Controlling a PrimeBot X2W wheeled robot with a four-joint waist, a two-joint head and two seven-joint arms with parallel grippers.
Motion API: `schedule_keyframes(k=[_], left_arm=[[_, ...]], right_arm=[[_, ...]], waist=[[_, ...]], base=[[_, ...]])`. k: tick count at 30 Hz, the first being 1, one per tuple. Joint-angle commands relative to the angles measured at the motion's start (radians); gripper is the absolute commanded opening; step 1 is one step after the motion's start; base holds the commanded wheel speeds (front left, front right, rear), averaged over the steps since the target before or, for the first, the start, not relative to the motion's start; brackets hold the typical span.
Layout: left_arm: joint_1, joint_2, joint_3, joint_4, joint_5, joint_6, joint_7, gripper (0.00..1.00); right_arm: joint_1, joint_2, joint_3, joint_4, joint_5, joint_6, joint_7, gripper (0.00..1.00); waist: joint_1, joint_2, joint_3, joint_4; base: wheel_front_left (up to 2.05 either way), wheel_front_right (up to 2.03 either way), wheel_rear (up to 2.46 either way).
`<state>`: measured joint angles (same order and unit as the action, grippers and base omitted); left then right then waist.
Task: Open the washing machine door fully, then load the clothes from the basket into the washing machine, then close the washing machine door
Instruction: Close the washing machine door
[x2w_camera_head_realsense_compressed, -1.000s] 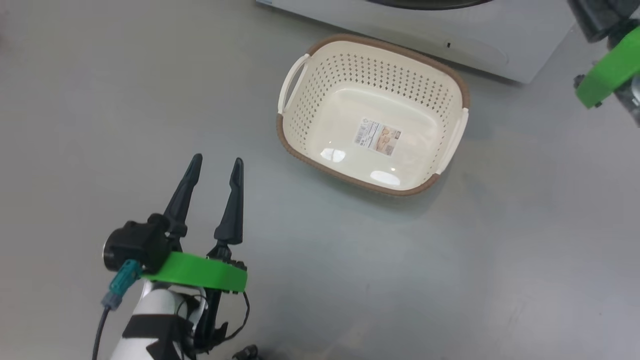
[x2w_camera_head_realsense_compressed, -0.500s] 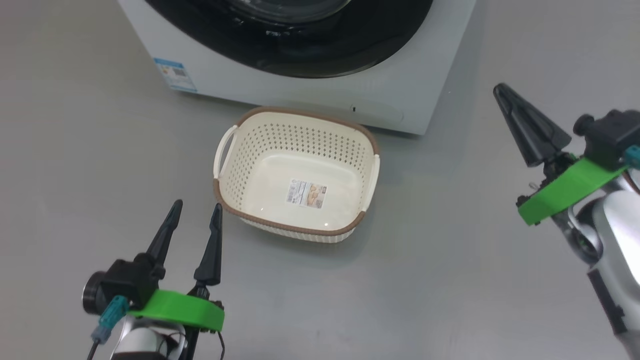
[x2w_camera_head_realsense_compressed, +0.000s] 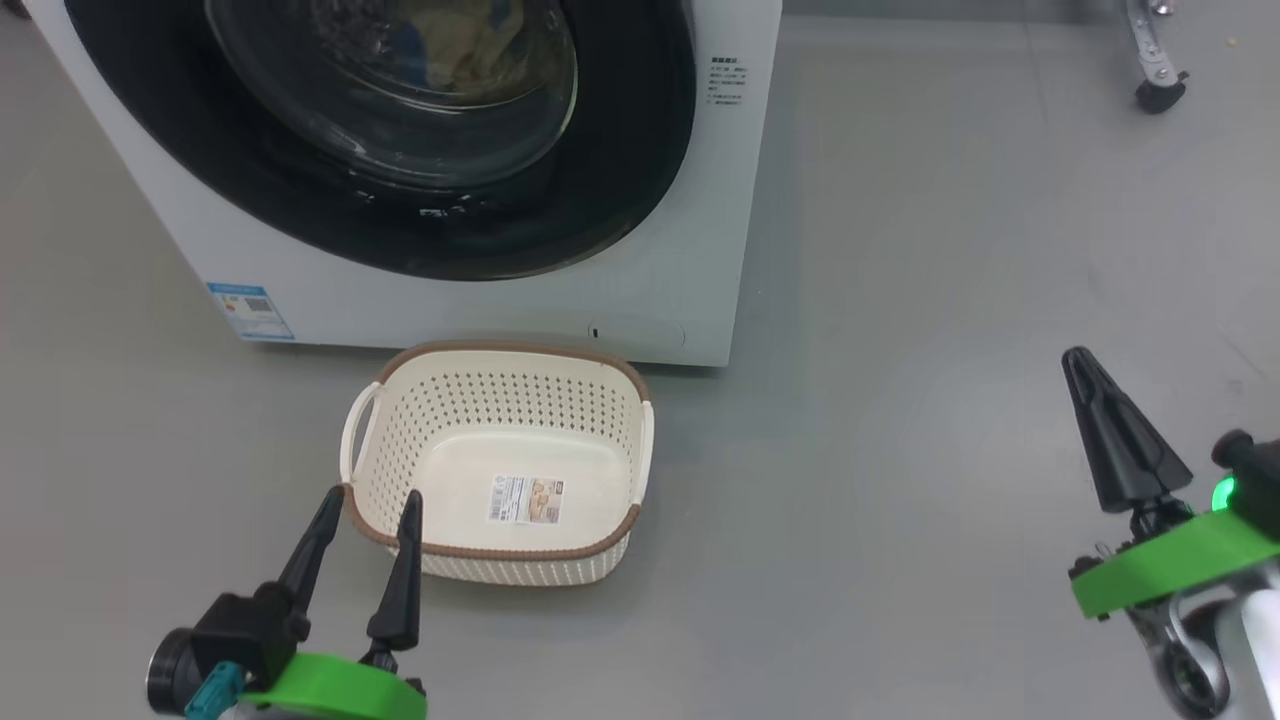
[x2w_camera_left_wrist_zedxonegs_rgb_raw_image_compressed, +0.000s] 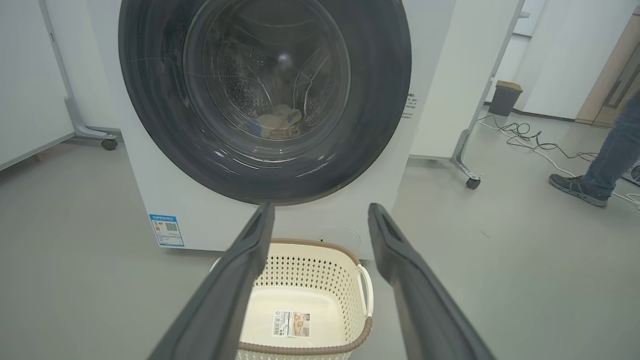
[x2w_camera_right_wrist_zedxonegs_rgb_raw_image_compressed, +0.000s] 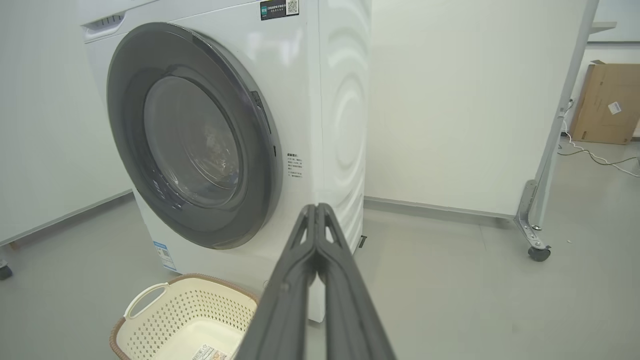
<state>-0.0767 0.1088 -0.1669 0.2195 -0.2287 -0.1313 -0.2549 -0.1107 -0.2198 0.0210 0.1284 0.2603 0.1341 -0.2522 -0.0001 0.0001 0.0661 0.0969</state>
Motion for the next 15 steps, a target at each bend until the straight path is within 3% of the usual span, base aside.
schedule_keyframes(k=[1,8,9,10,15], left_arm=[[-0.018,0.022,0.038,-0.031,0.013,0.001,-0.007,1.00],[0.015,0.025,0.052,-0.034,0.016,0.001,-0.007,1.00],[0.020,0.024,0.055,-0.034,0.016,0.001,-0.007,1.00],[0.024,0.024,0.057,-0.033,0.017,0.001,-0.007,1.00],[0.033,0.028,0.062,-0.030,0.020,0.001,-0.007,1.00]], right_arm=[[-0.006,-0.007,0.005,-0.039,-0.009,-0.003,-0.009,0.00],[0.087,0.029,-0.059,-0.076,-0.024,-0.003,-0.009,0.00],[0.097,0.036,-0.066,-0.074,-0.024,-0.003,-0.009,0.16],[0.107,0.043,-0.075,-0.070,-0.027,-0.003,-0.009,1.00],[0.139,0.077,-0.117,-0.035,-0.052,-0.003,-0.009,1.00]], waist=[[0.0001,-0.0001,-0.018,-0.017],[0.0001,-0.0001,-0.040,-0.037],[0.0001,-0.0001,-0.042,-0.039],[0.0001,-0.0001,-0.045,-0.041],[0.0001,-0.0001,-0.051,-0.046]], base=[[0.00,0.00,0.00],[0.00,0.00,0.00],[0.00,0.00,0.00],[0.00,0.00,0.00],[0.00,0.00,0.00]])
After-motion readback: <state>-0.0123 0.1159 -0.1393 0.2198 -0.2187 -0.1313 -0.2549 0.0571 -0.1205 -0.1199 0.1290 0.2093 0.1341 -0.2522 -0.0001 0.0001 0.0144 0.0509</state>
